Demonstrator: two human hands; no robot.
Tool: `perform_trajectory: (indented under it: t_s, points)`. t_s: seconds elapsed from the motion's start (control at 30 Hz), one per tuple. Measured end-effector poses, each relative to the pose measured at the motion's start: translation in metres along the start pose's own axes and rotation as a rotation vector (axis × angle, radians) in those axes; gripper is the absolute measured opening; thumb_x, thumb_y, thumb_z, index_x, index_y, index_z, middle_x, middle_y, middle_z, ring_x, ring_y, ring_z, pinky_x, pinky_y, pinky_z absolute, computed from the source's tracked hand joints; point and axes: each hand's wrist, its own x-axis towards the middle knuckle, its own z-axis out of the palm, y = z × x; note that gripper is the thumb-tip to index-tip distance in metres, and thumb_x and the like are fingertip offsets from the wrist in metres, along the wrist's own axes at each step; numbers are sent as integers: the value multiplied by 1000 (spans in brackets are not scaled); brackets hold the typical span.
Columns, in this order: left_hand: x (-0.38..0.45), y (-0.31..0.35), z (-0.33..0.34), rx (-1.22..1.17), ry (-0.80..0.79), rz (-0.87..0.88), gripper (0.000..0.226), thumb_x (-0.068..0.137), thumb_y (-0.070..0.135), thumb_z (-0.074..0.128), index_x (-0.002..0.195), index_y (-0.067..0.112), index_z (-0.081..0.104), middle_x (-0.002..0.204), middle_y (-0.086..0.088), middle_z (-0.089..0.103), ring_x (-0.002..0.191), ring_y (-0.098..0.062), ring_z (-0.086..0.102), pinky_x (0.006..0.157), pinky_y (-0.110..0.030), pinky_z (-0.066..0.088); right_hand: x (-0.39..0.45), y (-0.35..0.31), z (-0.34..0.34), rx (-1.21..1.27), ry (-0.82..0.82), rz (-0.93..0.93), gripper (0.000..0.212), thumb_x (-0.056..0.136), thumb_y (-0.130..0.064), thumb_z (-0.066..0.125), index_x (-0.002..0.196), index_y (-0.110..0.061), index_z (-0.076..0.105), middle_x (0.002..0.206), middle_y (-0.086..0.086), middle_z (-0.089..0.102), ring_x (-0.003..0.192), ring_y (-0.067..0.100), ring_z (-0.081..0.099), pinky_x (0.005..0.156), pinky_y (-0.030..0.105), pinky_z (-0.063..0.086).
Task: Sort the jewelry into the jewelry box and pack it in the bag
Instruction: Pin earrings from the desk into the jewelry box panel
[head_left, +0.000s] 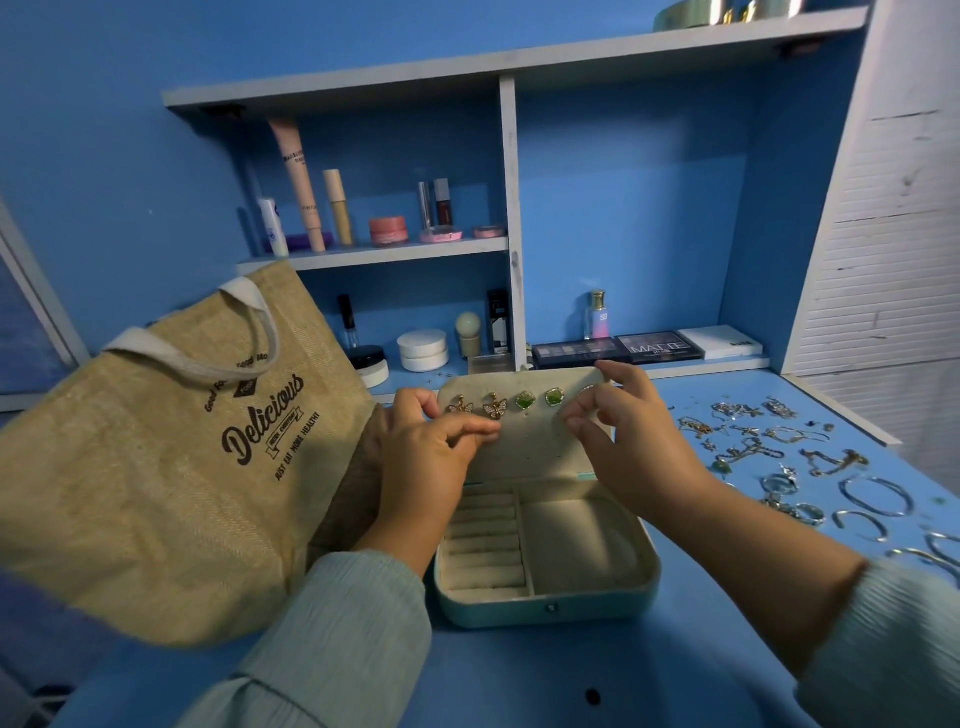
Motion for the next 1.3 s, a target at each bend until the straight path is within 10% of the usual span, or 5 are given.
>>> perform_trajectory:
  t_s: [0.3,0.5,1.3]
  points:
    - [2,-1,5,-15,10,-11,13,73,21,76,85,24,76,91,4,38,79,3,17,77,5,20,0,0,1,-11,13,-3,20,91,-15,55,78,-29,55,146,-2,27,130,20,34,106,34,31]
    - [3,-3,9,27,-9,-146,15,75,32,72,90,32,74,97,7,37,94,-10,27,89,-39,32,-1,0,0,7,20,-8,24,91,-13,55,74,-30,54,143,-1,29,129,21,35,106,35,31]
    - [-2,-6,13,68,44,-95,12,74,27,74,86,27,75,96,8,41,97,-18,39,85,-38,29,-2,1,-1,11,36,-33,18,90,-11,54,79,-25,56,141,0,32,132,17,29,101,24,24]
